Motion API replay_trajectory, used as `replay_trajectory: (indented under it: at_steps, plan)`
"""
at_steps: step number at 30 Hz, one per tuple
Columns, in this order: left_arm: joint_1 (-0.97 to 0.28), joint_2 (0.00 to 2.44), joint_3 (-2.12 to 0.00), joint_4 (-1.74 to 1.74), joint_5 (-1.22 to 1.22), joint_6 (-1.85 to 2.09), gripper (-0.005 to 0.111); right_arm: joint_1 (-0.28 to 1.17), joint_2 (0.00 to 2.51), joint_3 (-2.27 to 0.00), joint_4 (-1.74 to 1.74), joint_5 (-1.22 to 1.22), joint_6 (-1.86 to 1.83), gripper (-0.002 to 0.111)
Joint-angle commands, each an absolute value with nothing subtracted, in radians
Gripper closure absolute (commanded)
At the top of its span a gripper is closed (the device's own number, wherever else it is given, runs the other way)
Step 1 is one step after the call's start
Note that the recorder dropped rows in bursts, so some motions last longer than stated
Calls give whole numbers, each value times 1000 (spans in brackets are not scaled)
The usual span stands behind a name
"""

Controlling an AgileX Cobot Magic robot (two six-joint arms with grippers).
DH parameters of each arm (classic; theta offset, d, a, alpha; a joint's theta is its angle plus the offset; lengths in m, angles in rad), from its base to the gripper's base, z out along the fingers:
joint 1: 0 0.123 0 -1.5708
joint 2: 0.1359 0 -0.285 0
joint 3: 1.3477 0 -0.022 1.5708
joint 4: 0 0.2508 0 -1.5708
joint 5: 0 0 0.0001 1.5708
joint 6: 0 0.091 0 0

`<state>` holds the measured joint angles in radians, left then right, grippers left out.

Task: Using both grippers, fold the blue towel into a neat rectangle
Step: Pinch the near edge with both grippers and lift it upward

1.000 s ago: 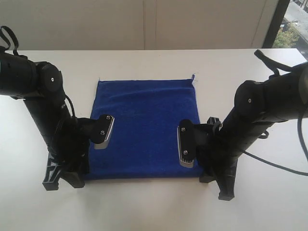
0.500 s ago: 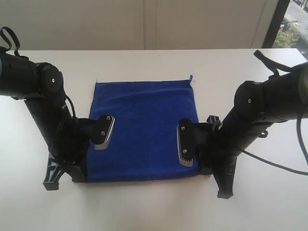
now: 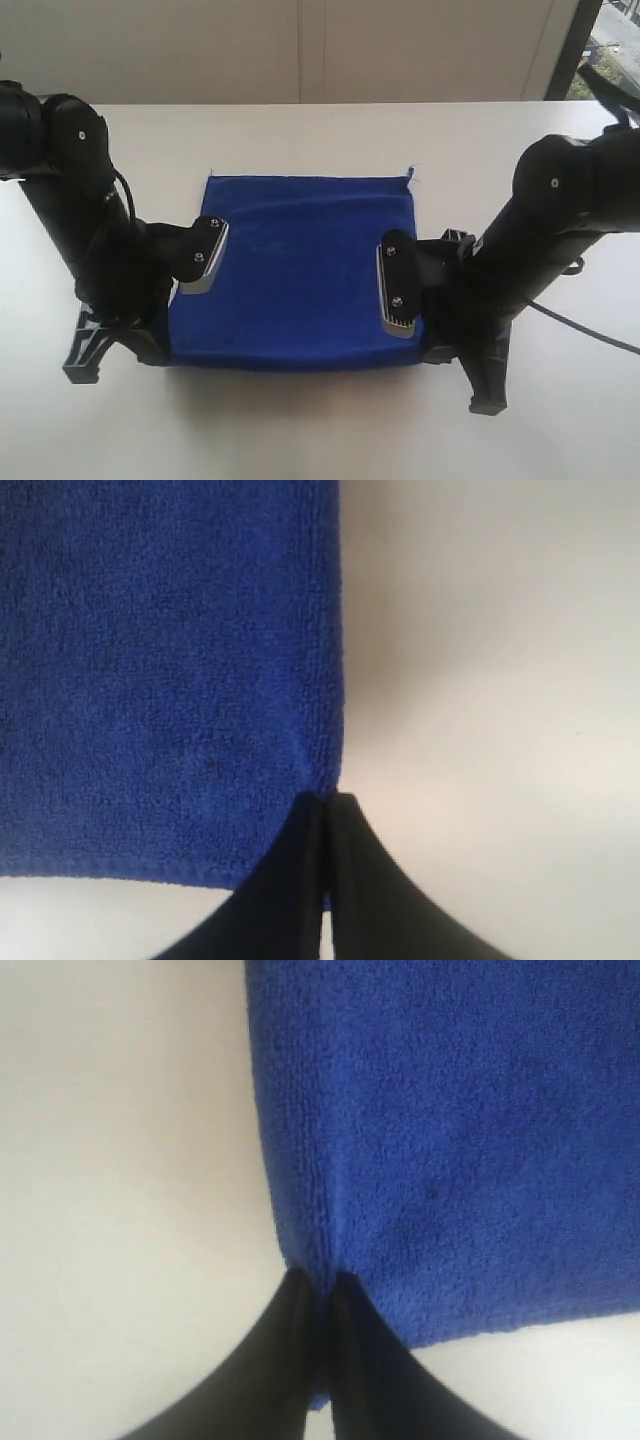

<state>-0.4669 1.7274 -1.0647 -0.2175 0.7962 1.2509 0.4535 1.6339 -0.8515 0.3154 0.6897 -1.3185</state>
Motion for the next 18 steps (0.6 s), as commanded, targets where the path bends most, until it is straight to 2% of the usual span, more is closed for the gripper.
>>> replay_trajectory:
  at_steps: [1, 9, 14, 18]
  plan:
    - [-471, 1668, -1058, -223, 942, 1233, 107, 457, 1573, -847, 324, 797, -1291, 103]
    - [-471, 1590, -1058, -263, 1075, 1144, 107, 457, 1460, -847, 372, 943, -1250, 103]
    - [-471, 1582, -1060, -265, 1059, 1146, 107, 457, 1445, -847, 372, 932, -1250, 103]
    - [-471, 1582, -1061, -258, 989, 1121, 107, 457, 1445, -851, 358, 844, -1235, 108]
